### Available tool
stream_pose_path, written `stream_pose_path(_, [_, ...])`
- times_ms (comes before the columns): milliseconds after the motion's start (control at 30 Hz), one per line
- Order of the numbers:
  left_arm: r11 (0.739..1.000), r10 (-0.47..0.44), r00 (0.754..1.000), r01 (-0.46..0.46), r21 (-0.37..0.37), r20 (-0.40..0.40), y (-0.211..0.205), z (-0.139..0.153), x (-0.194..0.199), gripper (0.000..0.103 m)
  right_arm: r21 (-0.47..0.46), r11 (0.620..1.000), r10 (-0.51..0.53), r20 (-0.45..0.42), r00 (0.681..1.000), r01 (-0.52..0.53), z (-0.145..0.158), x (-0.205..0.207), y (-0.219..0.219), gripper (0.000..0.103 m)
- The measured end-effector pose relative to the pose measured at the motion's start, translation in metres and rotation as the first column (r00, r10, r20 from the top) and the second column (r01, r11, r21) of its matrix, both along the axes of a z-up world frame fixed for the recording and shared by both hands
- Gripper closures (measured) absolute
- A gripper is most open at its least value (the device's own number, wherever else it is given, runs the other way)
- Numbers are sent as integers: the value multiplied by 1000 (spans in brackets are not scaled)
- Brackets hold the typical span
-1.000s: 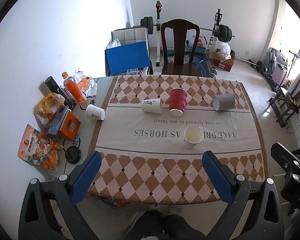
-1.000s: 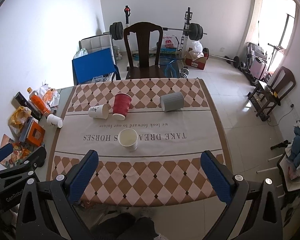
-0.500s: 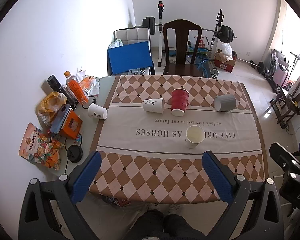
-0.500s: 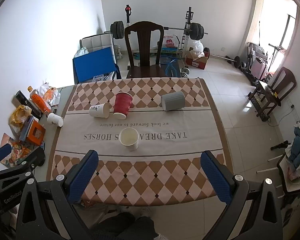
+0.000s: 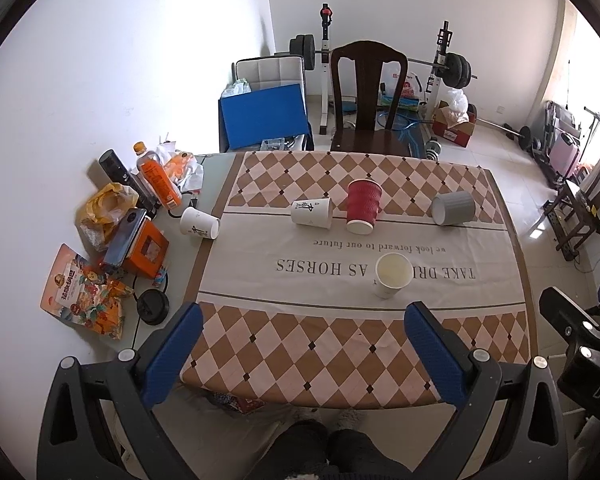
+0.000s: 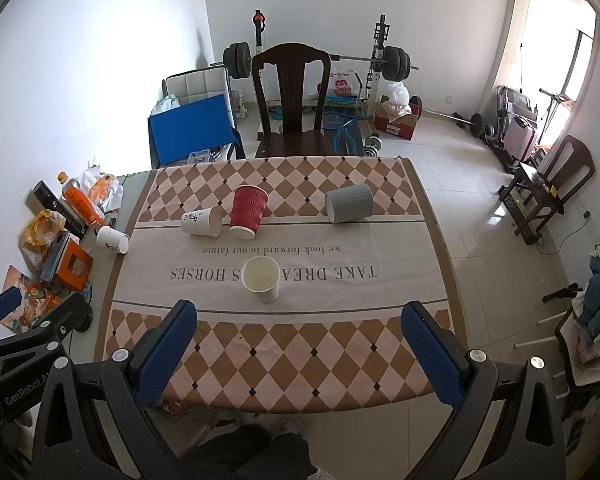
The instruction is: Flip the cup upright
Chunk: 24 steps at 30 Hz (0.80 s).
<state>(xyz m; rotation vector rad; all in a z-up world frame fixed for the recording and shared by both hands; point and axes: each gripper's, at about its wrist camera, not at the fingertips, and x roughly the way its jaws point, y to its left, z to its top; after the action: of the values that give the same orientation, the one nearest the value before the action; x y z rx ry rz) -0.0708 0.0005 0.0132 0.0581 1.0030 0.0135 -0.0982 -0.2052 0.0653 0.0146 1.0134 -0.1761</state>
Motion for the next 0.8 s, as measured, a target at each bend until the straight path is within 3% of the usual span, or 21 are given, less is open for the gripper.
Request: stream_pose_path(800, [1000, 24, 1000, -24, 2, 1, 13, 5, 5, 0, 4, 1000, 5, 1, 1000, -5, 6, 7, 5, 0])
